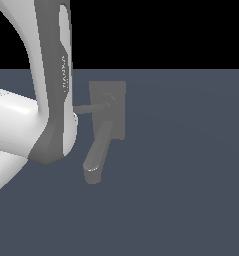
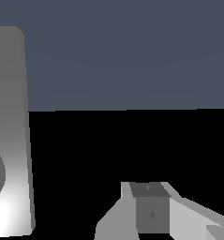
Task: Turn on the faucet by rotating a designated handle.
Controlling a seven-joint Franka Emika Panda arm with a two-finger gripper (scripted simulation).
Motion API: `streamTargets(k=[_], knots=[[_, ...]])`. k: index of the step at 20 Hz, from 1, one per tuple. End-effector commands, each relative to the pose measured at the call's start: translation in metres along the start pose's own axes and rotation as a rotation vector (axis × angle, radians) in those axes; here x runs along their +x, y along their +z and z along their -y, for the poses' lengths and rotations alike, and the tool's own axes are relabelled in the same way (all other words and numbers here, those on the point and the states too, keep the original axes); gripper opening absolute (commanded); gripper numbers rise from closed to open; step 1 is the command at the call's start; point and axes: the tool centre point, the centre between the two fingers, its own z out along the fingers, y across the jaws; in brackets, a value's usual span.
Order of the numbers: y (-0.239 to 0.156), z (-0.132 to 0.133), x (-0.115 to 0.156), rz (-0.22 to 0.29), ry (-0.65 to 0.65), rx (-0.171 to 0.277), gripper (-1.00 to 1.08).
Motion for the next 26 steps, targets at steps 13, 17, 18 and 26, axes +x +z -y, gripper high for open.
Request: streamTargets(k=[13, 17, 18, 26], knots=[[-0.006, 0.039, 0.034, -0.064, -0.035, 0.048, -1.0], [-0.009, 0.049, 0.036, -0.07, -0.034, 0.059, -1.0], [-0.009, 0.049, 0.036, -0.07, -0.034, 0.06, -1.0], [-0.007, 0.046, 0.018, -0.07, -0.034, 0.06, -1.0]])
